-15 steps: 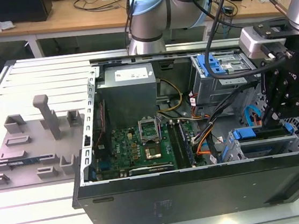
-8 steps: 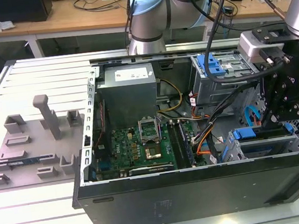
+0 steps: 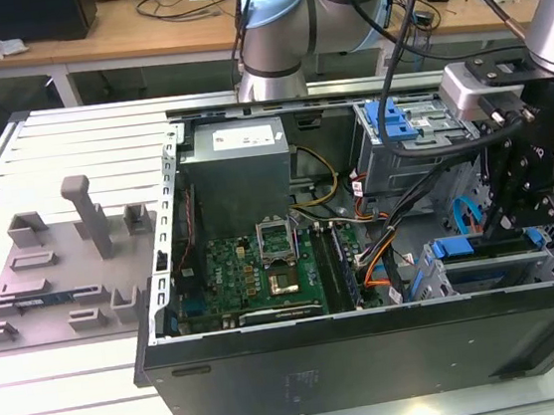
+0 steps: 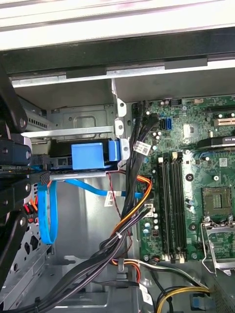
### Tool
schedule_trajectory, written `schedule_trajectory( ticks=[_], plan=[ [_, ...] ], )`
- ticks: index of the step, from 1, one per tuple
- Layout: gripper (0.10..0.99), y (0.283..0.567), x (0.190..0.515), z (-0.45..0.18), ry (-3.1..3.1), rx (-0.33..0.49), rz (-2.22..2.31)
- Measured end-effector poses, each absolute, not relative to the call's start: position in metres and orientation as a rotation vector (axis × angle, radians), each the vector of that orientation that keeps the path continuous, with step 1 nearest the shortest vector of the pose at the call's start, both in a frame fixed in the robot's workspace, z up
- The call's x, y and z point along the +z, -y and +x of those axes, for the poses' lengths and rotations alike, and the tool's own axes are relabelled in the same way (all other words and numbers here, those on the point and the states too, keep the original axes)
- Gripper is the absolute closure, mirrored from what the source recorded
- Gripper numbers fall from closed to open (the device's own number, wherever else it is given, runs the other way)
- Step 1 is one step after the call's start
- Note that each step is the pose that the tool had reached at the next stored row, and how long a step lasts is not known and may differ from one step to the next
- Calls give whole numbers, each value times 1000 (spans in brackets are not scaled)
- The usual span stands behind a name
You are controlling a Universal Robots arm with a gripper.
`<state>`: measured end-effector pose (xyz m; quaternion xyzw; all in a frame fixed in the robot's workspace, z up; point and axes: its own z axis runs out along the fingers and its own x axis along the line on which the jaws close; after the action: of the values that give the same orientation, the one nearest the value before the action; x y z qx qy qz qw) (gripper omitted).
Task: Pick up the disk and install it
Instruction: 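Insert the second disk wire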
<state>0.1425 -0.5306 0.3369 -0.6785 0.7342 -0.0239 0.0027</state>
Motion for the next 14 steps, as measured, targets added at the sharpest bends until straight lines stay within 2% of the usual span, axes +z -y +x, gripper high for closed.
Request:
schedule_trajectory(
  ticks=[2, 5, 6, 7, 9, 10, 14],
  plan=[
    [914, 531, 336, 142, -2302, -72, -2127],
    [733, 531, 346, 142, -2302, -74, -2127],
    [733, 531, 349, 142, -2302, -74, -2128],
    [667, 531, 359, 142, -2302, -74, -2128],
    [667, 530, 370, 142, -2302, -74, -2128],
    [682, 530, 377, 142, -2302, -74, -2128],
    [933, 529, 384, 141, -2303, -77, -2129]
  ],
)
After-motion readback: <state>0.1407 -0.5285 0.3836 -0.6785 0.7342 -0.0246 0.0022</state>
